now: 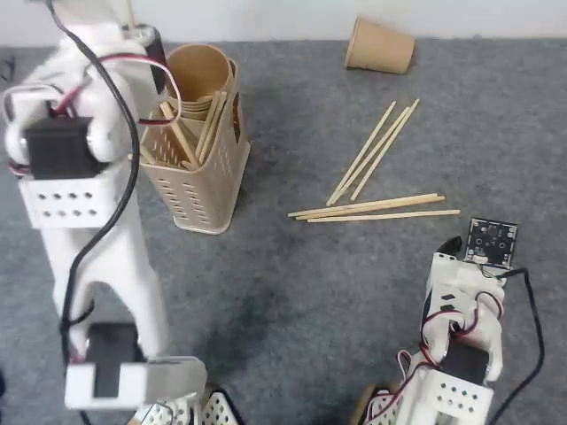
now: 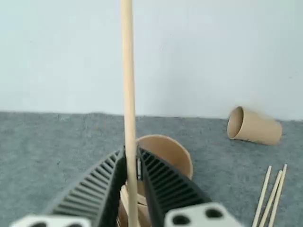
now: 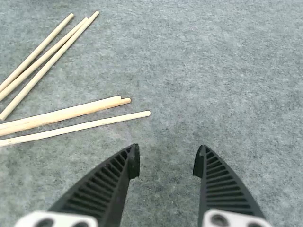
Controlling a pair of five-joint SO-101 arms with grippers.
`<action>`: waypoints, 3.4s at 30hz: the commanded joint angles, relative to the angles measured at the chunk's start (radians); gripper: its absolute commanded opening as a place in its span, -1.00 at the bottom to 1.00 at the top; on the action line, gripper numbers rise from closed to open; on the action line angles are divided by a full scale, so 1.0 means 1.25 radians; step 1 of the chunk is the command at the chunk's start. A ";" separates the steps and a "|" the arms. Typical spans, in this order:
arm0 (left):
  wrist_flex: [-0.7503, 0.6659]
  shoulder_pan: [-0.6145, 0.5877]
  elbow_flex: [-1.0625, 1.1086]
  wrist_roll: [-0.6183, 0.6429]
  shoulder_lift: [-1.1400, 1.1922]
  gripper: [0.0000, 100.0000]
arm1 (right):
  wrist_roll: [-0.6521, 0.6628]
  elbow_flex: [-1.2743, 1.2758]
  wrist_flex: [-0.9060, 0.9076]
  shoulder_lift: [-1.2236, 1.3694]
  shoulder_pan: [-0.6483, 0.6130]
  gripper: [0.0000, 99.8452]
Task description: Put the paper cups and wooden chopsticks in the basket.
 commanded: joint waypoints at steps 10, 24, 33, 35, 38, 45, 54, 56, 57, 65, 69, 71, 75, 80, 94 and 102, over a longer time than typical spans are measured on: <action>-0.547 0.029 0.724 -0.069 -0.419 -0.98 | 0.011 -0.005 -0.008 -0.008 -0.002 -0.60; -0.743 0.012 0.877 0.001 -0.257 -0.97 | 0.011 -0.005 -0.008 -0.008 -0.002 -0.60; -0.692 0.007 0.887 -0.002 -0.257 -0.52 | 0.011 -0.005 -0.010 -0.008 -0.002 -0.60; -0.692 0.006 0.887 0.000 -0.261 -0.53 | 0.011 -0.005 -0.010 -0.008 -0.002 -0.60; -0.690 0.012 0.894 0.001 -0.300 -0.56 | 0.011 -0.005 -0.010 -0.008 -0.002 -0.60; -0.557 0.231 0.872 -0.055 -0.474 -0.64 | 0.011 -0.005 -0.009 -0.008 -0.017 -0.60; -0.508 0.408 0.868 -0.122 -0.249 -0.72 | 0.044 -0.004 -0.008 -0.008 -0.018 -0.60; -0.502 0.428 0.817 -0.123 -0.137 -0.72 | 0.044 -0.004 -0.008 -0.008 -0.018 -0.60; -0.492 0.438 0.779 -0.130 -0.077 -0.70 | 0.044 -0.004 -0.008 -0.008 -0.018 -0.60; -0.241 0.482 0.253 -0.190 0.422 -0.59 | 0.047 -0.004 -0.008 -0.008 -0.018 -0.60; -0.126 0.479 -0.047 -0.193 0.653 -0.59 | 0.047 -0.004 -0.008 -0.008 -0.019 -0.60; -0.069 0.477 -0.207 -0.195 0.763 -0.59 | 0.047 -0.004 -0.008 -0.008 -0.019 -0.60; 0.032 0.453 -0.532 -0.195 0.982 -0.59 | 0.047 -0.004 -0.008 -0.008 -0.019 -0.60; 0.118 0.408 -0.848 -0.217 1.188 -0.59 | 0.047 -0.004 -0.008 -0.008 -0.019 -0.60; 0.200 0.436 -0.891 -0.338 1.221 -0.60 | 0.048 -0.004 -0.008 -0.008 -0.019 -0.60; 0.237 0.504 -0.719 -0.338 1.126 -0.60 | 0.048 -0.004 -0.008 -0.008 -0.019 -0.60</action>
